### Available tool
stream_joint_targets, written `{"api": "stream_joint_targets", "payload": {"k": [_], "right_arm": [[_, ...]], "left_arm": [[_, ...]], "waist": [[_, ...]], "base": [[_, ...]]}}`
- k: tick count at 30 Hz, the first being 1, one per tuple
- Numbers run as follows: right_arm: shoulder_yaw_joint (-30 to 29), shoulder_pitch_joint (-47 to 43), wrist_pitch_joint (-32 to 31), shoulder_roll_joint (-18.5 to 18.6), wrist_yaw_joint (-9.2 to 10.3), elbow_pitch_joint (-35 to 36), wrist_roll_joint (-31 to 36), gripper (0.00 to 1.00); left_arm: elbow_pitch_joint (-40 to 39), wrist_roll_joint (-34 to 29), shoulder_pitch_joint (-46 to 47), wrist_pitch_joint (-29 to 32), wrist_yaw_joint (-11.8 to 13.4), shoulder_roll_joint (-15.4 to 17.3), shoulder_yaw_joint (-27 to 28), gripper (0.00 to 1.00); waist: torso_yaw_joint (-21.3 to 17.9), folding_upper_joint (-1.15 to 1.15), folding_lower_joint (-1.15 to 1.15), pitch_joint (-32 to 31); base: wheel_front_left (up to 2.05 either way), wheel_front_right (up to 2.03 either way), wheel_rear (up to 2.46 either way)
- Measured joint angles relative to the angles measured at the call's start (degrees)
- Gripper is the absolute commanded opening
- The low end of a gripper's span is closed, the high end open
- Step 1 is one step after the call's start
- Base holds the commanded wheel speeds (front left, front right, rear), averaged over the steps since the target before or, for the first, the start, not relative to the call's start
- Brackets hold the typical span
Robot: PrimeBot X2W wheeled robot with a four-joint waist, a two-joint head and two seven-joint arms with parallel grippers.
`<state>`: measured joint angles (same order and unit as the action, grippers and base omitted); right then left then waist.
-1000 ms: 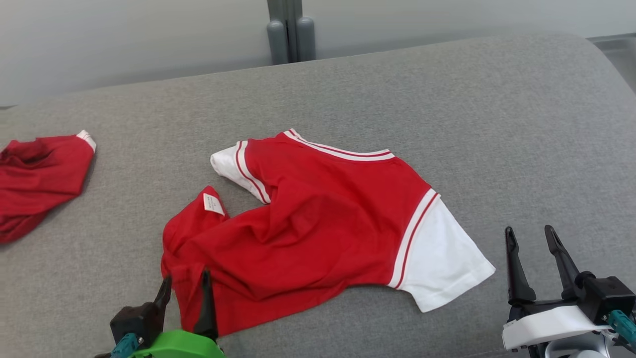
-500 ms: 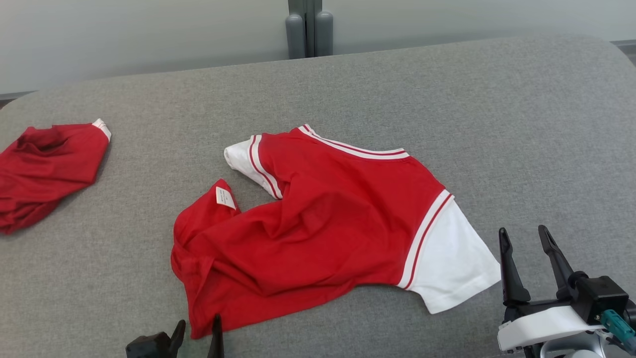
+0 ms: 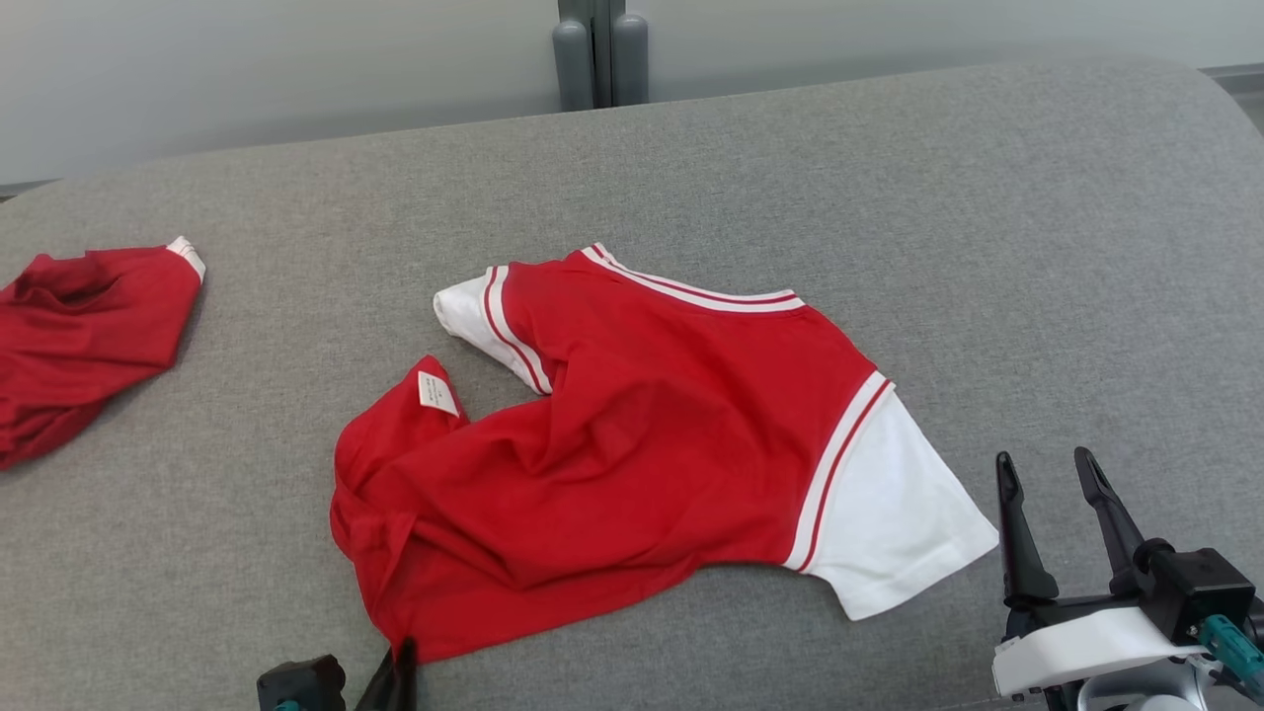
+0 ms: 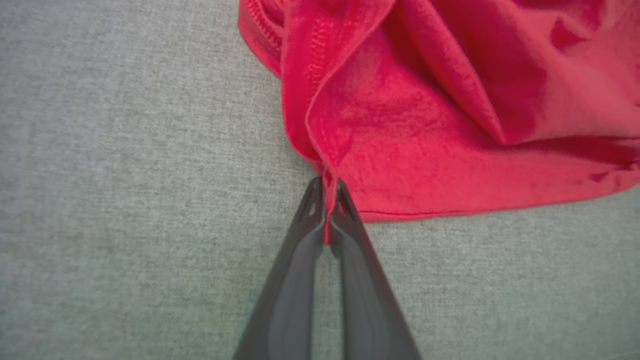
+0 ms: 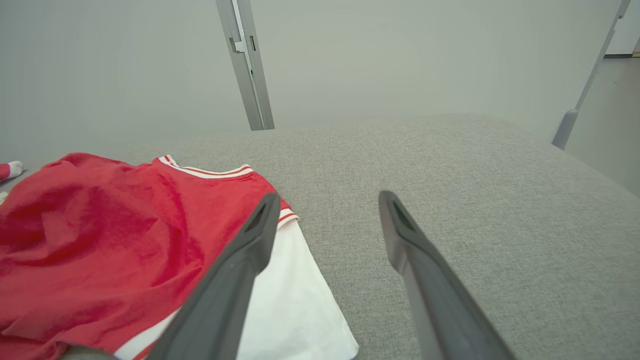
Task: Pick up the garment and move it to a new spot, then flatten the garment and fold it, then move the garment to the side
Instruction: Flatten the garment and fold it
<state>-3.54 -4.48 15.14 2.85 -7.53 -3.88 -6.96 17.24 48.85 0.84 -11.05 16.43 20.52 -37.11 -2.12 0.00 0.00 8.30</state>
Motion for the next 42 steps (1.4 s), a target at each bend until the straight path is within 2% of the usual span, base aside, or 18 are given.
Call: {"api": "stream_joint_targets", "payload": {"k": [6, 11, 14, 15, 16, 17, 21, 24, 27, 31, 34, 37, 39, 42], "right_arm": [[-1.18, -1.15, 0.00, 0.02, 0.00, 0.14, -0.11, 1.00], [-0.67, -1.14, 0.00, 0.00, 0.00, 0.12, -0.44, 1.00], [-0.03, -0.71, 0.00, -0.02, 0.00, 0.03, -0.45, 1.00], [0.02, -0.52, 0.00, -0.03, 0.00, 0.00, -0.45, 1.00], [0.04, -0.43, 0.00, -0.01, 0.00, 0.00, -0.45, 1.00], [0.08, -0.35, 0.00, -0.01, 0.00, -0.01, -0.45, 1.00], [-0.19, -0.20, 0.00, -0.02, 0.00, -0.03, -0.44, 1.00], [-0.85, -0.33, 0.00, -0.01, 0.00, 0.03, -0.42, 1.00], [-1.44, -0.56, 0.00, -0.01, 0.00, 0.20, 0.09, 1.00], [-1.86, -0.58, 0.00, 0.10, 0.00, 0.65, 1.15, 1.00], [-2.59, -0.85, 0.00, 0.75, 0.00, 1.20, 1.58, 1.00], [-3.25, -1.24, -0.01, 1.18, 0.00, 1.85, 2.02, 1.00], [-3.74, -1.43, -0.01, 1.45, 0.00, 2.37, 2.23, 1.00], [-3.50, -2.43, 0.00, 2.00, 0.00, 2.94, 2.74, 1.00]], "left_arm": [[-3.54, 3.03, -1.39, 4.75, -0.20, 3.02, 1.19, 0.00], [-7.12, 5.97, -2.15, 8.78, 2.10, 7.45, 4.58, 0.00], [-7.50, 7.65, -2.60, 11.85, 2.41, 8.58, 4.72, 0.00], [-7.49, 7.97, -2.59, 12.39, 2.23, 8.61, 4.72, 0.30], [-7.47, 8.02, -2.57, 12.51, 2.15, 8.71, 4.77, 0.54], [-7.45, 8.51, -2.57, 12.43, 1.91, 8.59, 5.25, 1.00], [-7.60, 11.16, -2.93, 10.07, 1.85, 7.56, 8.36, 1.00], [-6.83, 10.38, -3.20, 3.34, 4.35, 8.38, 13.04, 1.00], [-8.11, 9.80, -3.18, -1.32, 4.35, 7.72, 15.93, 1.00], [-10.56, 6.54, -3.14, -3.46, 4.71, 6.57, 18.18, 1.00], [-12.27, 2.55, -3.05, -3.85, 3.81, 4.17, 20.26, 1.00], [-14.17, -4.89, -2.98, -4.00, 2.13, 0.98, 22.35, 1.00], [-14.60, -10.16, -3.18, -3.99, 0.45, -0.85, 22.61, 1.00], [-15.30, -15.92, -4.06, -4.01, -3.03, -5.75, 24.36, 1.00]], "waist": [[1.12, 0.00, 0.00, -0.64], [2.53, 0.00, 0.00, -0.80], [2.92, 0.00, 0.00, -0.66], [2.96, 0.00, 0.00, -0.57], [2.97, 0.00, 0.00, -0.51], [2.96, 0.00, 0.00, -0.47], [2.83, 0.00, 0.00, -0.62], [2.86, 0.00, 0.00, -0.78], [2.96, 0.00, 0.00, -0.74], [3.10, 0.00, 0.00, -1.04], [3.15, 0.00, 0.00, -1.79], [3.18, 0.00, 0.00, -2.76], [3.16, 0.00, 0.00, -3.48], [3.02, 0.00, 0.00, -4.79]], "base": [[0.00, 0.00, 0.00], [0.00, 0.00, 0.00], [0.00, 0.00, 0.00], [0.00, 0.00, 0.00], [0.00, 0.00, 0.00], [0.00, 0.00, 0.00], [0.00, 0.00, 0.00], [0.00, 0.00, 0.00], [0.00, 0.00, 0.00], [0.00, 0.00, 0.00], [0.00, 0.00, 0.00], [0.00, 0.00, 0.00], [0.00, 0.00, 0.00], [0.00, 0.00, 0.00]]}}
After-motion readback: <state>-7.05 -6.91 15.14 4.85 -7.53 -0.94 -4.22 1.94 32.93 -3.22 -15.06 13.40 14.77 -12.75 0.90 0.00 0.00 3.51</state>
